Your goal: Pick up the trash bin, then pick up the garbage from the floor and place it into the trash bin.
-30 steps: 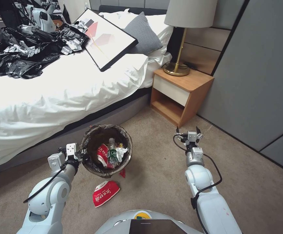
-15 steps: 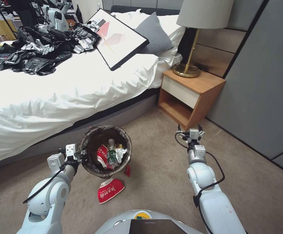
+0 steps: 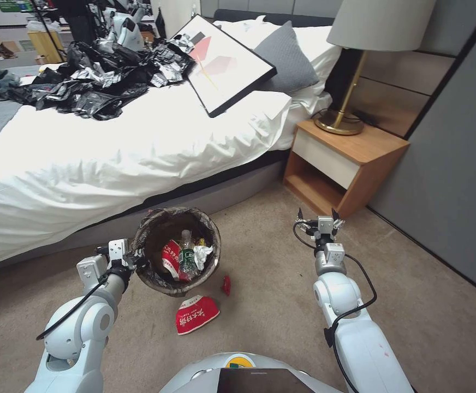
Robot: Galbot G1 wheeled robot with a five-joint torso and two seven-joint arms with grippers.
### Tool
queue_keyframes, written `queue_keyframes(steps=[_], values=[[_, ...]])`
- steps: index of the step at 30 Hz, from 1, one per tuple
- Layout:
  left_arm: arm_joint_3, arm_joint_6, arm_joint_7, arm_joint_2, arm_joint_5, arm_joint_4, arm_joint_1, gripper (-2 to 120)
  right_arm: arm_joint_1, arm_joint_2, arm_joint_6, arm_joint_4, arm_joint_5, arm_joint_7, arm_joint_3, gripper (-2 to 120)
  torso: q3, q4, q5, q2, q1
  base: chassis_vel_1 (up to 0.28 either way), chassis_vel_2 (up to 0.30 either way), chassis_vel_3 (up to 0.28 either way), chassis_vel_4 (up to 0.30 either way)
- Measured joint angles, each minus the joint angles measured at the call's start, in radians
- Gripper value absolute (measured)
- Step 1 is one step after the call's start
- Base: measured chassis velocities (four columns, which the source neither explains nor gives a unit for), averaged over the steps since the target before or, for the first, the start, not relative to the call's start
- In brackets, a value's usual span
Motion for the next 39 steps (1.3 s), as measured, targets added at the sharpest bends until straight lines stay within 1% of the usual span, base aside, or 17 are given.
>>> queue_keyframes(steps=[22, 36, 39], values=[[-0.008, 0.0, 0.007, 0.003, 0.0, 0.002, -0.005, 0, 0.006, -0.004, -0.005, -0.015, 0.001, -0.002, -0.004, 100, 0.0, 0.0, 0.0001, 0.0, 0.0, 0.058, 0.061, 0.061, 0.059], [-0.016, 0.0, 0.012, 0.003, -0.003, 0.01, -0.005, 0, 0.012, -0.01, -0.022, -0.016, 0.012, -0.002, -0.021, 100, 0.0, 0.0, 0.0, 0.0, 0.0, 0.07, 0.076, 0.074, 0.065], [-0.017, -0.002, 0.012, 0.005, 0.001, 0.015, -0.006, 0, 0.012, -0.012, -0.034, -0.016, 0.028, -0.001, -0.031, 100, 0.0, 0.0004, 0.0, 0.0, 0.0, 0.064, 0.065, 0.059, 0.057]])
